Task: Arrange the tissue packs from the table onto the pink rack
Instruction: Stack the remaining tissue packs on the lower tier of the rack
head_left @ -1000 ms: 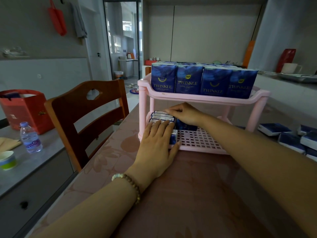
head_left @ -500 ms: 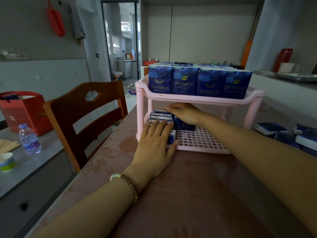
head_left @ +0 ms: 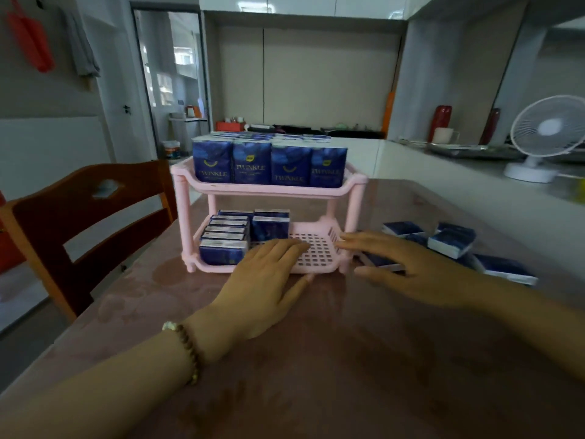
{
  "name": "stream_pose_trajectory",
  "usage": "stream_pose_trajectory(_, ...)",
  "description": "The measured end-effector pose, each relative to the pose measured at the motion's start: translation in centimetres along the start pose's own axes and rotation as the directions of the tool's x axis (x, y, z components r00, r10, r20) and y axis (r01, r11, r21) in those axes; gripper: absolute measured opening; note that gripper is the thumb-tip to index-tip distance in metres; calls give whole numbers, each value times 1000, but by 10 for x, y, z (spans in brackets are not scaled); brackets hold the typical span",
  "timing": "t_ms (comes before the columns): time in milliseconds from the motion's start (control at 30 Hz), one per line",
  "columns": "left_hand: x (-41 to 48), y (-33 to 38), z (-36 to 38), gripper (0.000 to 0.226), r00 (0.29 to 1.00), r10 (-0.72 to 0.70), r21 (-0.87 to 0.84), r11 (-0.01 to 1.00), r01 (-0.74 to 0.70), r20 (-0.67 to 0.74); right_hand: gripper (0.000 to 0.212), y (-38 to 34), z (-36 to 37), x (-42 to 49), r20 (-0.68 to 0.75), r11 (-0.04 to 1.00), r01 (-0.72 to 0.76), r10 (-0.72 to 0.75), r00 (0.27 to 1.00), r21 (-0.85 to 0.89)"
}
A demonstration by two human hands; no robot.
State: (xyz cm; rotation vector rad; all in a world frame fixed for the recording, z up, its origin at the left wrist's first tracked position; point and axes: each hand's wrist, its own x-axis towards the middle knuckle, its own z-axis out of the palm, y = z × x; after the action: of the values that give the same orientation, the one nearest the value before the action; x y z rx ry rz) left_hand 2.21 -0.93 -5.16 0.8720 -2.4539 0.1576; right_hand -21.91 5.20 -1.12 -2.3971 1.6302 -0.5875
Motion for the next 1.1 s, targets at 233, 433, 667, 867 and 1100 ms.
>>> stream_pose_trajectory(233,78,87,31,50,995,83,-172,982,-72,61,55,90,-54,-73,-90,965,-261,259,962,-7)
stream_pose_trajectory(433,171,114,87,60,950,-97,-183,971,156,295,62,162,-78,-66,-155,913,-394,406,901,103)
stream_pose_trajectory(667,243,95,152,64,886,-249,-206,914,348,391,84,223,-73,-11,-51,840,-533,539,841,101)
stream_pose_trajectory(867,255,80,186,64,866,-202,-260,901,348,458,85,253,-57,5,117,847,-530,523,844,46)
stream_pose_trajectory(1100,232,107,166,55,869,-207,-204,923,326,450,96,228,-62,-31,160,811,-583,569,807,51)
